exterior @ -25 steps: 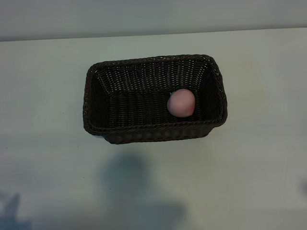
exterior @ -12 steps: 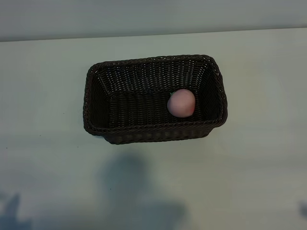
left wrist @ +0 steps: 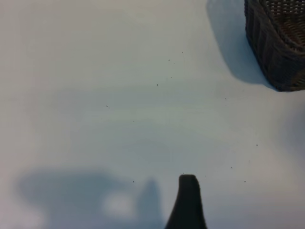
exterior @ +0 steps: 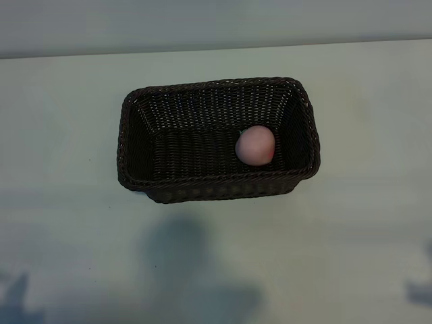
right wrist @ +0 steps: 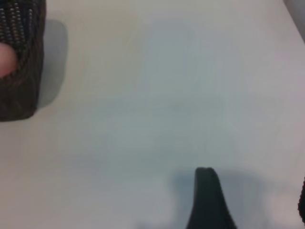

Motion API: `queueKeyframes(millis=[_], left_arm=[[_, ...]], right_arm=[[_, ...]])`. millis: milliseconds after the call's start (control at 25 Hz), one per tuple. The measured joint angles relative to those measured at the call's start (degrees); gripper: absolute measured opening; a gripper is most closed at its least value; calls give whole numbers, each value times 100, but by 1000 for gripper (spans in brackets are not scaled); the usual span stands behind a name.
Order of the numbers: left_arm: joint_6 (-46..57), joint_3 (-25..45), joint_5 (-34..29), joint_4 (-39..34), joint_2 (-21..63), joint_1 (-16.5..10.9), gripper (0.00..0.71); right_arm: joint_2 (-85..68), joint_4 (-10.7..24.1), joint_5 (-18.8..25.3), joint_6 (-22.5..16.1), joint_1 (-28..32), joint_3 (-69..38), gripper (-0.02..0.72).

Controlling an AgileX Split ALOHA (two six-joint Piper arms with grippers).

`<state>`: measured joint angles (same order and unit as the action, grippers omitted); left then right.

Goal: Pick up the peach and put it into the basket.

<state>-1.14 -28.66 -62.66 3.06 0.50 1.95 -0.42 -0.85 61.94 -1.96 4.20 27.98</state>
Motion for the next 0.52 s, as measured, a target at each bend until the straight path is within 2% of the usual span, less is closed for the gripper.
queueKeyframes(millis=[520], left_arm=[[0,0,0,0,0,0,597]], right_arm=[[0,-59,-88,18,0,0,459]])
